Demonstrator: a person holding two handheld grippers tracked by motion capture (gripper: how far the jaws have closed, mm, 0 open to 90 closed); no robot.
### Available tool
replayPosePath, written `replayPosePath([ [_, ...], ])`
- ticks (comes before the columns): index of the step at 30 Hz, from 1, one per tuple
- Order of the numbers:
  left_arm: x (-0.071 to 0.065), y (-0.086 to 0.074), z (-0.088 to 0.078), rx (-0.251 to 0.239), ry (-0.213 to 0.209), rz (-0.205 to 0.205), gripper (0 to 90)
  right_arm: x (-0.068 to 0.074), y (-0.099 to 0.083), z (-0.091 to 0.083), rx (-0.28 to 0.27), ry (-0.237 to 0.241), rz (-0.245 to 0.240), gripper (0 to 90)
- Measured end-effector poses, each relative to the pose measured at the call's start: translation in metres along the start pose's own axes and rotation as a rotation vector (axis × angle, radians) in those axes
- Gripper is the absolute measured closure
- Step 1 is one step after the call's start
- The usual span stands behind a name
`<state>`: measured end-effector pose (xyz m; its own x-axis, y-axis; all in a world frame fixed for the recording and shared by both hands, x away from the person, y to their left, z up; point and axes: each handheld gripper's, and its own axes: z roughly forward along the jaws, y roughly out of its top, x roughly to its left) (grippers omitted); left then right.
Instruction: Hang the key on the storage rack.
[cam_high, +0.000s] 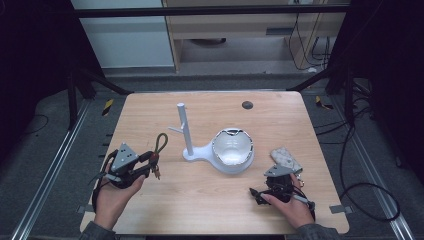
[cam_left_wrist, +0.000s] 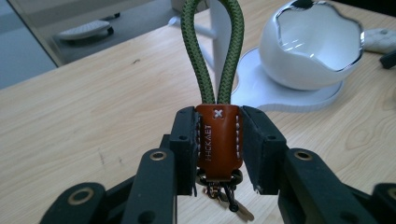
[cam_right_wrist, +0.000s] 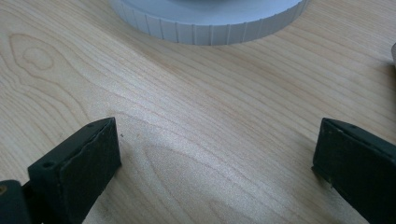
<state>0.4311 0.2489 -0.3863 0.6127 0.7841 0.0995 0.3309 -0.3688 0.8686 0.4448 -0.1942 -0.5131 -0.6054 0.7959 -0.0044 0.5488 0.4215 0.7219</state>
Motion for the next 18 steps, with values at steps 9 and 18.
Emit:
replayPosePath([
  [9, -0.014, 0.007, -0.004, -0.038, -0.017, 0.015, 66.5, 0.0, 0.0, 0.0, 0.001, 0.001, -0.001, 0.7],
  [18, -0.021, 0.01, -0.004, -0.045, -0.026, 0.027, 66.5, 0.0, 0.0, 0.0, 0.001, 0.001, -0.001, 0.7],
])
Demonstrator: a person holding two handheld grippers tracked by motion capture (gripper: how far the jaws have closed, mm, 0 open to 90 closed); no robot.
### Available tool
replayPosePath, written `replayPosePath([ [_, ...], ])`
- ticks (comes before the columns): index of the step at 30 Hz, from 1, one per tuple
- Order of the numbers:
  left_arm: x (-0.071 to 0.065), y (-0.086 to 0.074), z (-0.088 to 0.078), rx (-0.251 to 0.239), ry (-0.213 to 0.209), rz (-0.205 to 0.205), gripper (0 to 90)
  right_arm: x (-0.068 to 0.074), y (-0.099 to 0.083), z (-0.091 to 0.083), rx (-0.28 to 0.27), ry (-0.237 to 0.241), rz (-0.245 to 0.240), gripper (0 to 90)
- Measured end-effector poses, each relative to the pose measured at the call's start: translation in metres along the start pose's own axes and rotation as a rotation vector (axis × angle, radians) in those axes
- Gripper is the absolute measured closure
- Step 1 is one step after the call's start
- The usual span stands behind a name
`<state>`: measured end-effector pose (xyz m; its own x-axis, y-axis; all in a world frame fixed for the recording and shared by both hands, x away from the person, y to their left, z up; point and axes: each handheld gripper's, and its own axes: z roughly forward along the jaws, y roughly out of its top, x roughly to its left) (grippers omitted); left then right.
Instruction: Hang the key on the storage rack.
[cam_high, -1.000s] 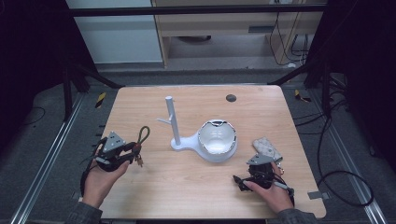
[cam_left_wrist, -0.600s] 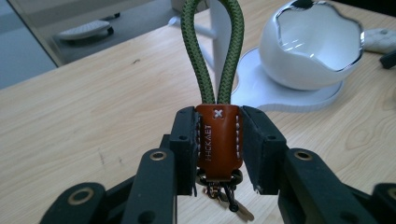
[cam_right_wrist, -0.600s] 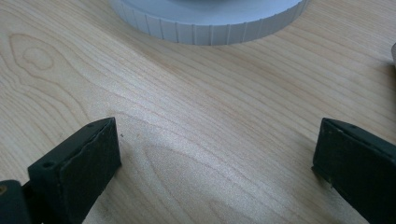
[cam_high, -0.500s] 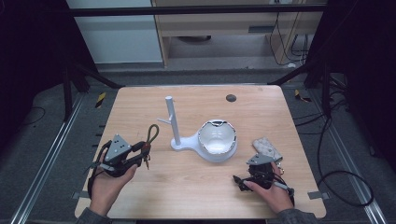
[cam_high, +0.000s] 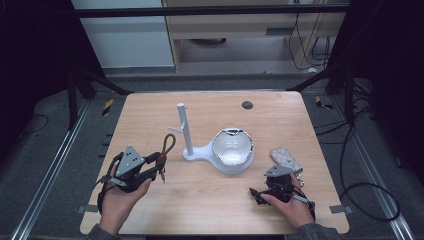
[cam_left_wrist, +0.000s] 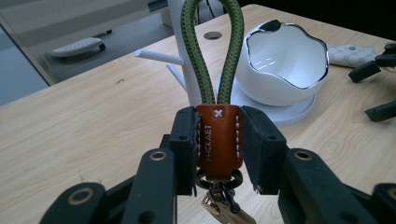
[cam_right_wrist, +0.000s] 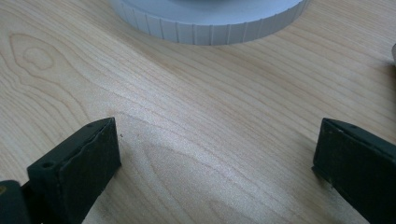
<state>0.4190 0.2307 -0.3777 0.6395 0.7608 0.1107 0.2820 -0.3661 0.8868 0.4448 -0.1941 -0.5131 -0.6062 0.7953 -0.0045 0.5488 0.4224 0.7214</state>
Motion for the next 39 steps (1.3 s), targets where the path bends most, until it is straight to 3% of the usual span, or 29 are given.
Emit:
replayPosePath([
  [23, -0.01, 0.022, 0.014, -0.027, -0.015, 0.019, 66.4, 0.0, 0.0, 0.0, 0.0, 0.001, 0.0, 0.6],
  [39, -0.002, 0.026, 0.035, -0.017, -0.006, -0.02, 66.3, 0.0, 0.0, 0.0, 0.0, 0.001, 0.0, 0.6],
])
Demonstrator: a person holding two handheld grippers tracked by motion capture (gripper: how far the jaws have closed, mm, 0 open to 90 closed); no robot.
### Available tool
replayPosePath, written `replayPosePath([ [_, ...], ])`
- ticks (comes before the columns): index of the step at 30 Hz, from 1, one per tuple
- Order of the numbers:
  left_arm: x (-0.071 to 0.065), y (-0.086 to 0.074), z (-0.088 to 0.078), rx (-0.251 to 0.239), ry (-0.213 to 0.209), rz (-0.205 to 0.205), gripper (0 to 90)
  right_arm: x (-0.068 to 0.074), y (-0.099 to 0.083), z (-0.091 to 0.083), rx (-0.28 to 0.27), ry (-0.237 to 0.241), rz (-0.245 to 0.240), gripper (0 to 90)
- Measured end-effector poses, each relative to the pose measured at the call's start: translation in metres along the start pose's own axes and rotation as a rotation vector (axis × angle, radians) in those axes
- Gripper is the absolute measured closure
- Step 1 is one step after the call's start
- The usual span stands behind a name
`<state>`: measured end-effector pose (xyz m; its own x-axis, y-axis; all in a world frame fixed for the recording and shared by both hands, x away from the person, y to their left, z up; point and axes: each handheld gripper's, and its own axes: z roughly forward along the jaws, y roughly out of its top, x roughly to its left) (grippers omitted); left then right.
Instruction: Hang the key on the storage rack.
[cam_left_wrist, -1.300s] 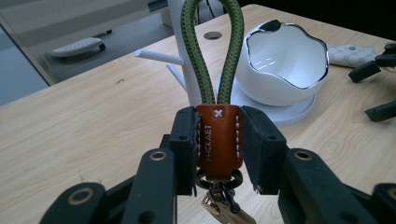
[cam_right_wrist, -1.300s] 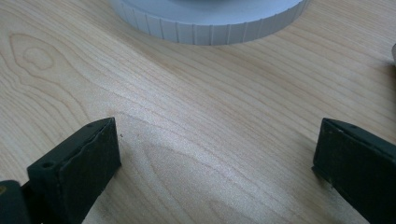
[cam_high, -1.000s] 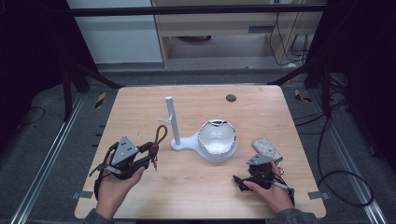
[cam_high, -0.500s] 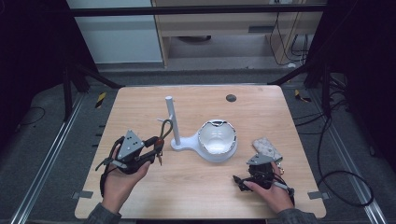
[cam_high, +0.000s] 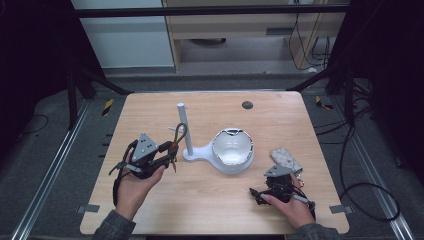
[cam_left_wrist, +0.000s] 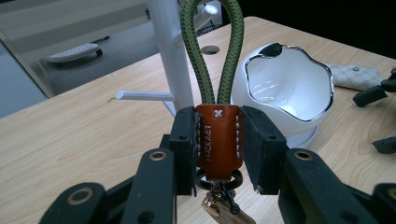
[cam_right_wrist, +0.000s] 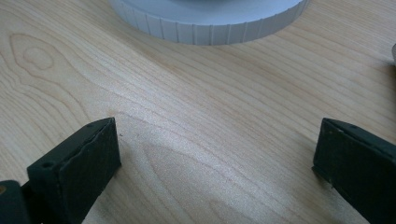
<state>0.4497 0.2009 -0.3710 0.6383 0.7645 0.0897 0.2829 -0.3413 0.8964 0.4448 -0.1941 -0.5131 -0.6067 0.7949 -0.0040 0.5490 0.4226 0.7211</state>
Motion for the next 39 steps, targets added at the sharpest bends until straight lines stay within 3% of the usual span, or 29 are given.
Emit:
replayPosePath([
  [4, 0.004, 0.0, 0.005, 0.002, -0.013, -0.031, 66.3, 0.0, 0.0, 0.0, -0.001, 0.0, 0.0, 0.6],
  [17, 0.009, -0.004, 0.022, 0.026, 0.001, -0.043, 66.3, 0.0, 0.0, 0.0, 0.001, 0.0, -0.001, 0.6],
  [35, 0.01, -0.008, 0.029, 0.045, -0.007, -0.052, 65.8, 0.0, 0.0, 0.0, 0.002, 0.0, 0.0, 0.6],
  [37, 0.009, -0.009, 0.03, 0.04, -0.012, -0.049, 61.0, 0.0, 0.0, 0.0, 0.002, 0.0, 0.0, 0.6],
  [39, 0.008, -0.012, 0.03, 0.039, 0.007, -0.041, 47.7, 0.0, 0.0, 0.0, 0.002, 0.0, 0.001, 0.6],
])
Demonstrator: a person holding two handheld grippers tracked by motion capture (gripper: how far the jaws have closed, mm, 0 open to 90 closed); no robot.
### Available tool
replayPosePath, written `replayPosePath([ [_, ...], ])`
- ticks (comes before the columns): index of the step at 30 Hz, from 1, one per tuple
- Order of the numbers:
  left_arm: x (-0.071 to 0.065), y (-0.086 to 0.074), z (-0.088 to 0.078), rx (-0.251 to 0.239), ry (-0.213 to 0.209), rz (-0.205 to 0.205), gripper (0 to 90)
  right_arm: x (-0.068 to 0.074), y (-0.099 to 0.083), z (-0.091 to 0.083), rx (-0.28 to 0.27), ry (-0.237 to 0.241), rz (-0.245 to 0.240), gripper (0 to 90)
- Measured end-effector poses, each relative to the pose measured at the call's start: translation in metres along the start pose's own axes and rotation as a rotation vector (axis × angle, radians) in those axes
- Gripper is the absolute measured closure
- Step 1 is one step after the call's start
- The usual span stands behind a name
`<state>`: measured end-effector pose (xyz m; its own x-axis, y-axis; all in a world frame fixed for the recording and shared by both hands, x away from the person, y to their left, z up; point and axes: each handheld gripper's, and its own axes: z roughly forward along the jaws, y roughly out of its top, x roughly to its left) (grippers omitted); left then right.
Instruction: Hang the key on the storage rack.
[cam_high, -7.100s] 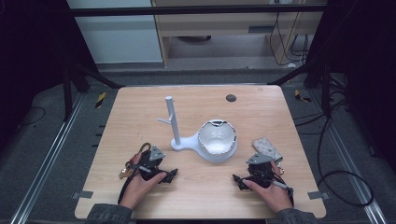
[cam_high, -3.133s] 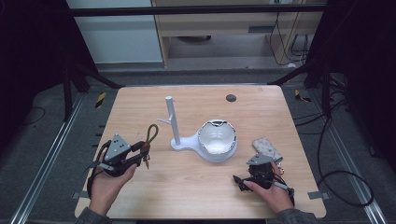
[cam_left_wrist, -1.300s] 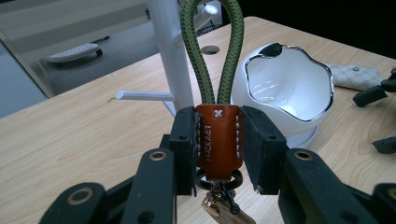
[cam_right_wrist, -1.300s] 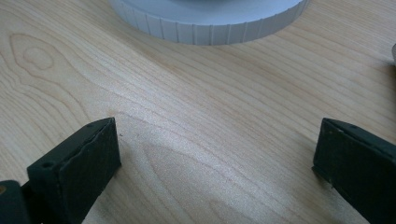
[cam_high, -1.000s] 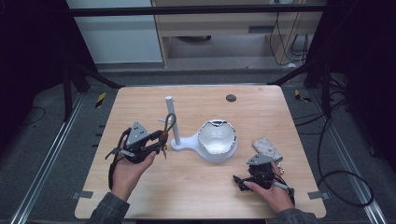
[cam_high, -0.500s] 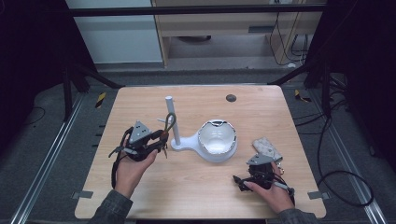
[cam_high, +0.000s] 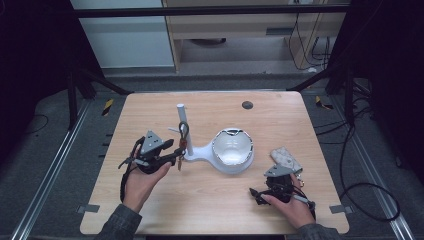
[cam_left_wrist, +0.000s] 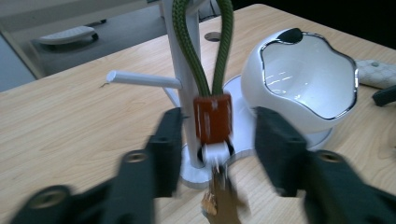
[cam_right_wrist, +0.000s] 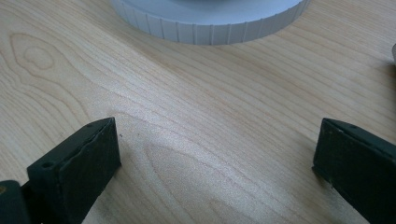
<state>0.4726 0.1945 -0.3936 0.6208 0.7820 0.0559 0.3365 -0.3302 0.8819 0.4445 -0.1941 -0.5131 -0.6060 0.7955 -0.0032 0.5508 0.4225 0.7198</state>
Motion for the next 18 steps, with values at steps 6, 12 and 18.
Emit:
replayPosePath([
  [6, 0.0, -0.023, 0.004, 0.04, 0.034, 0.02, 24.7, 0.0, 0.0, 0.0, -0.001, -0.001, -0.001, 0.6],
  [12, 0.017, -0.056, 0.014, 0.096, 0.056, -0.033, 15.8, 0.0, 0.0, 0.0, 0.0, 0.0, -0.001, 0.6],
  [18, 0.031, -0.073, 0.024, 0.162, 0.053, -0.012, 9.6, -0.001, 0.002, 0.001, 0.002, -0.004, 0.001, 0.4],
])
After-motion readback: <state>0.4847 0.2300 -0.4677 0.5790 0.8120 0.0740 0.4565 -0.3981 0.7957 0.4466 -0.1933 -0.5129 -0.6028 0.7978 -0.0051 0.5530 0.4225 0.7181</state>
